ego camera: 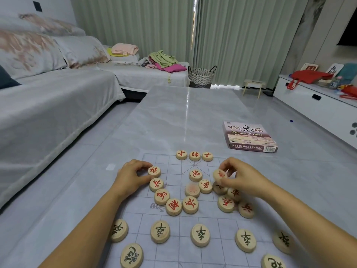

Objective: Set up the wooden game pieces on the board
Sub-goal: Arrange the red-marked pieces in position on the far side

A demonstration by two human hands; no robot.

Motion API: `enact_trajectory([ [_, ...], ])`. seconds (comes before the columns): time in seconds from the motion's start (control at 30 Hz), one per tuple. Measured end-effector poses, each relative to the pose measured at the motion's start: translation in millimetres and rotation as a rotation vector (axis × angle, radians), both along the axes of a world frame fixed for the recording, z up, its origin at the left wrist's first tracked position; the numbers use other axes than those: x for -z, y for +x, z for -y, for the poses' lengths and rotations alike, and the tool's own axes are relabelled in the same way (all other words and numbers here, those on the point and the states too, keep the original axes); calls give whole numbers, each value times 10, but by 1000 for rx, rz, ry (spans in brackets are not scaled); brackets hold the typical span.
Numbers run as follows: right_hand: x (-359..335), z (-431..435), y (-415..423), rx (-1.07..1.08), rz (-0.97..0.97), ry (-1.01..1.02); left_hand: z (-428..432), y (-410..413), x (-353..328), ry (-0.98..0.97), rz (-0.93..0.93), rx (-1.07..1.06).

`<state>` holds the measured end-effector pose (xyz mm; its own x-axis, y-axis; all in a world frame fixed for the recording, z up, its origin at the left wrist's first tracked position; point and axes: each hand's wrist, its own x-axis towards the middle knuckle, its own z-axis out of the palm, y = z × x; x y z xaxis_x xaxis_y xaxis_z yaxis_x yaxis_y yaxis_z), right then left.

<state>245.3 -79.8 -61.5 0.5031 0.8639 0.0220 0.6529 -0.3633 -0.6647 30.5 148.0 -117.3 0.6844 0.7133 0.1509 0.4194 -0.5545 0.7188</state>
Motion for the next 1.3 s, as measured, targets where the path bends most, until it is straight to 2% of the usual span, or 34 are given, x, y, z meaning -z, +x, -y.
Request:
enact_trajectory([
  [0.07, 57, -6, 177, 111, -8, -24, 2, 0, 2, 3, 1, -1],
  [0.17, 191, -3, 356, 198, 86, -91, -2, 2, 10, -4, 6, -2],
  [0.4, 287, -23, 482, 97, 119, -202, -16, 5, 17, 14, 0, 5],
  [0.5, 336, 6, 513, 96, 108, -174, -9, 7, 18, 14, 4, 3],
  [0.7, 365, -250, 561, 205, 249, -99, -5, 3, 21, 2, 9, -3],
  [0.9, 380, -553, 691, 256, 227, -92, 0, 14, 5, 4, 21, 11],
  [1.3, 491, -489, 693, 238, 234, 18, 45, 10, -44, 5, -16, -12],
])
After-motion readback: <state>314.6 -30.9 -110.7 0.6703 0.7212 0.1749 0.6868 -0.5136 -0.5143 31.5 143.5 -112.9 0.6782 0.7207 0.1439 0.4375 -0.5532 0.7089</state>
